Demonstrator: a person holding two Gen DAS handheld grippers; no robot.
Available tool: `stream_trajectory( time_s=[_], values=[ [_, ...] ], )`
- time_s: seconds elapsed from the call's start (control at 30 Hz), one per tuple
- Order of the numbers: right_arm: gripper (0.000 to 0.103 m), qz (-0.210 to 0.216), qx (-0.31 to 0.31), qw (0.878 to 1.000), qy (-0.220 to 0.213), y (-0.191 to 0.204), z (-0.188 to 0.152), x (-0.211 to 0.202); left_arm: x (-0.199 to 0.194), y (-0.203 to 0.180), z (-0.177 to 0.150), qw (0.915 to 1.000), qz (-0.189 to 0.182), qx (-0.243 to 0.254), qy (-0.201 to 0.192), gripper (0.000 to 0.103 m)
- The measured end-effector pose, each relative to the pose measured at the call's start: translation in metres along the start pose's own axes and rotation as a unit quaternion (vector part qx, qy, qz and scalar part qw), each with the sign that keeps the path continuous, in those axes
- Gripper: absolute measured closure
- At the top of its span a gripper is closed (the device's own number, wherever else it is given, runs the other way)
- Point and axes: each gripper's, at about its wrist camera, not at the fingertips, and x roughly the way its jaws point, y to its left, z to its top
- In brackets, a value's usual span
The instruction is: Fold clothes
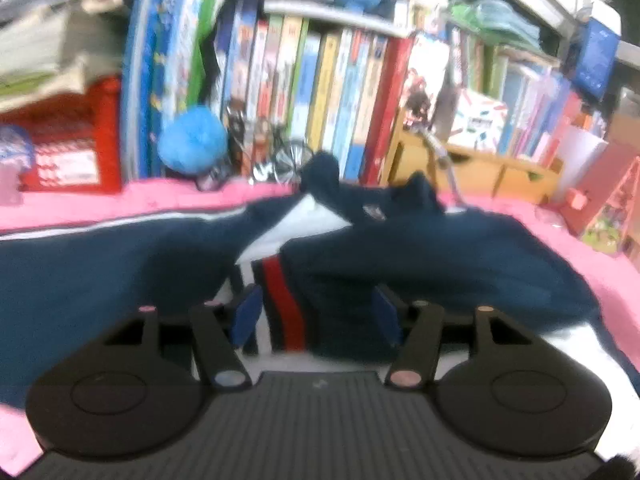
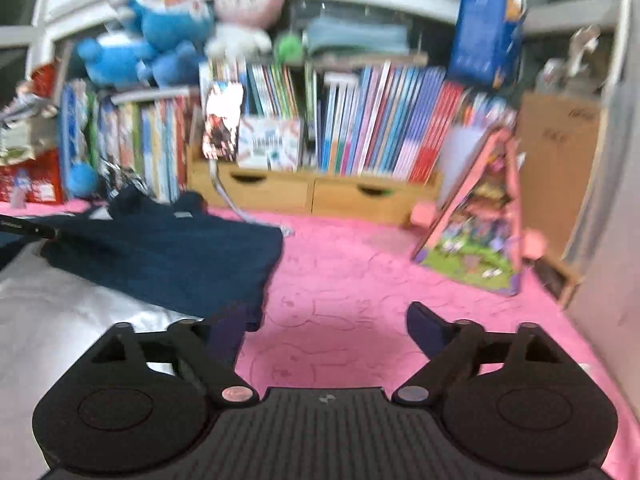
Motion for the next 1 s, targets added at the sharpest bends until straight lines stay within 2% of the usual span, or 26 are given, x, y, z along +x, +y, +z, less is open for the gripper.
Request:
stream_trajectory(
  time_s=[0.13, 0.3, 0.33, 0.4, 0.53, 0.6, 0.67, 0.77, 0.8, 0.87, 1.0],
  values=[
    [0.003, 0.035, -0.021, 0.999, -0.016, 0.017, -0.020, -0.038, -0.060, -0.022, -0.025, 0.9999, -0.006, 0.001, -0.016, 0.037],
    [0.003, 0.073, -0.081, 0.994, -0.025, 0.076, -0.063, -0.051, -0.134, -0.051, -0.079, 0.9988, -0.008, 0.023, -0.041, 0.034],
    [0.003, 0.085, -0.096, 0.991, -0.026, 0.088, -0.071, -0.051, -0.142, -0.054, -0.089, 0.9988, -0.003, 0.029, -0.038, 0.030],
    [0.001, 0.111, -0.117, 0.987, -0.026, 0.111, -0.083, -0.052, -0.148, -0.055, -0.104, 0.9994, 0.009, 0.025, -0.022, 0.030],
    [0.000, 0.175, -0.111, 0.978, -0.021, 0.152, -0.093, -0.045, -0.152, -0.056, -0.133, 0.9988, 0.042, 0.021, 0.015, 0.030],
    [0.000, 0.192, -0.120, 0.974, -0.008, 0.168, -0.097, -0.036, -0.155, -0.051, -0.142, 0.9978, 0.057, 0.028, 0.018, 0.030],
    [0.000, 0.179, -0.153, 0.972, 0.030, 0.187, -0.101, -0.021, -0.166, -0.040, -0.138, 0.9983, 0.056, 0.018, 0.004, 0.030],
    [0.000, 0.177, -0.176, 0.968, 0.032, 0.195, -0.095, -0.022, -0.182, 0.004, -0.116, 0.9964, 0.064, -0.049, -0.027, 0.029],
    [0.000, 0.179, -0.181, 0.967, 0.028, 0.196, -0.091, -0.026, -0.185, 0.022, -0.108, 0.9937, 0.073, -0.076, -0.038, 0.029],
    [0.000, 0.179, -0.185, 0.966, 0.014, 0.195, -0.079, -0.034, -0.185, 0.066, -0.089, 0.9823, 0.112, -0.138, -0.059, 0.028],
    [0.000, 0.182, -0.164, 0.969, -0.021, 0.187, -0.052, -0.037, -0.167, 0.163, -0.055, 0.9483, 0.198, -0.233, -0.083, 0.028]
  ],
)
